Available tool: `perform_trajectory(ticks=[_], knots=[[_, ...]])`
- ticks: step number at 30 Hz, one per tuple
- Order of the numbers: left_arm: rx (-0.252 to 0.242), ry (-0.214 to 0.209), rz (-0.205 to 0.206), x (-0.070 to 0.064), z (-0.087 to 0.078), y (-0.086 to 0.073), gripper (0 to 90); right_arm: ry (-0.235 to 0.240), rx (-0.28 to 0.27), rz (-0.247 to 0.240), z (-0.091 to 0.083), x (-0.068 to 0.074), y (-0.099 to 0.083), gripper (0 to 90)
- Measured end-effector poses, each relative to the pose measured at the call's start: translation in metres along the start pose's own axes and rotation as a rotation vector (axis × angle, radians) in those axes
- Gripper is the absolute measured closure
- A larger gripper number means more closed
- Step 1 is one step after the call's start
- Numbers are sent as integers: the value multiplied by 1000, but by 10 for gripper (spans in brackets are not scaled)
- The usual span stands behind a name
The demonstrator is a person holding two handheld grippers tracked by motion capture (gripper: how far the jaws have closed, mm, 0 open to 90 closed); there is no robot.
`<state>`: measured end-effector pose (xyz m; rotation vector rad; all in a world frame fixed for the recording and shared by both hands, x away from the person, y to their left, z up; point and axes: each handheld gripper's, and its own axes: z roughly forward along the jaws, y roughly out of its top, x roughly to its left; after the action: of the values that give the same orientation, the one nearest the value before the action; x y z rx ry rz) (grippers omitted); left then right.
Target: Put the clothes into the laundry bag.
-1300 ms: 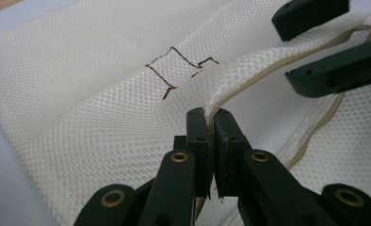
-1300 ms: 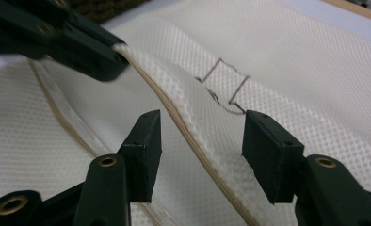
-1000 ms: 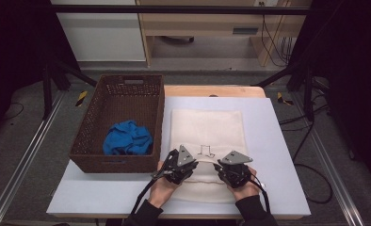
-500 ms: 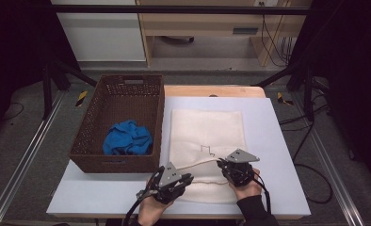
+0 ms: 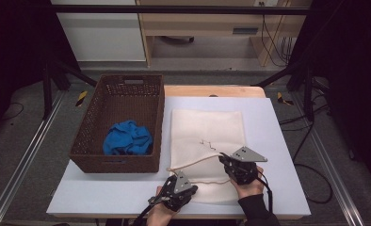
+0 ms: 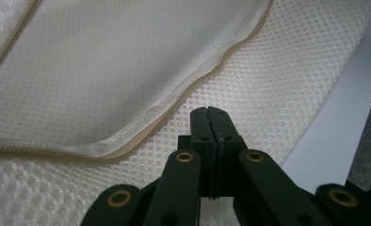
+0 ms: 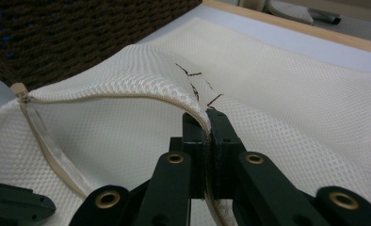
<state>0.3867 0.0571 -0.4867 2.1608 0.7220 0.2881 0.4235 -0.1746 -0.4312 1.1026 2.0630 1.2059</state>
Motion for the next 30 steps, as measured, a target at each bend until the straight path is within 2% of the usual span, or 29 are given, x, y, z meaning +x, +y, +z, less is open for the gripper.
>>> perform_trajectory(ticks=[8,11,14,16,19,23,24,25,27,28,29,30], knots=[[-10,2,-5,0,1,0,856,-1,-76,11,-8,1,8,870],[-17,-12,-10,0,-2,1,818,-1,-93,16,-10,-1,10,870],[-57,-31,-11,-2,-14,5,779,2,-93,18,-10,-1,9,870],[-94,-28,-4,-2,-26,10,739,0,-87,20,-10,-1,9,870],[-146,-2,10,3,-47,20,645,2,-84,16,-9,0,8,870],[-209,79,24,19,-76,37,532,1,-77,19,-9,0,8,869],[-209,79,24,19,-76,37,507,3,-76,22,-9,0,7,869],[-223,117,14,32,-89,47,482,3,-74,18,-8,0,7,869],[-240,152,9,45,-101,55,446,2,-73,16,-8,0,7,869],[-240,152,9,45,-101,55,434,2,-73,16,-8,0,7,869],[-246,185,10,57,-112,63,421,2,-74,15,-8,-1,7,869],[-250,198,8,64,-116,66,414,3,-74,16,-8,-1,7,869]])
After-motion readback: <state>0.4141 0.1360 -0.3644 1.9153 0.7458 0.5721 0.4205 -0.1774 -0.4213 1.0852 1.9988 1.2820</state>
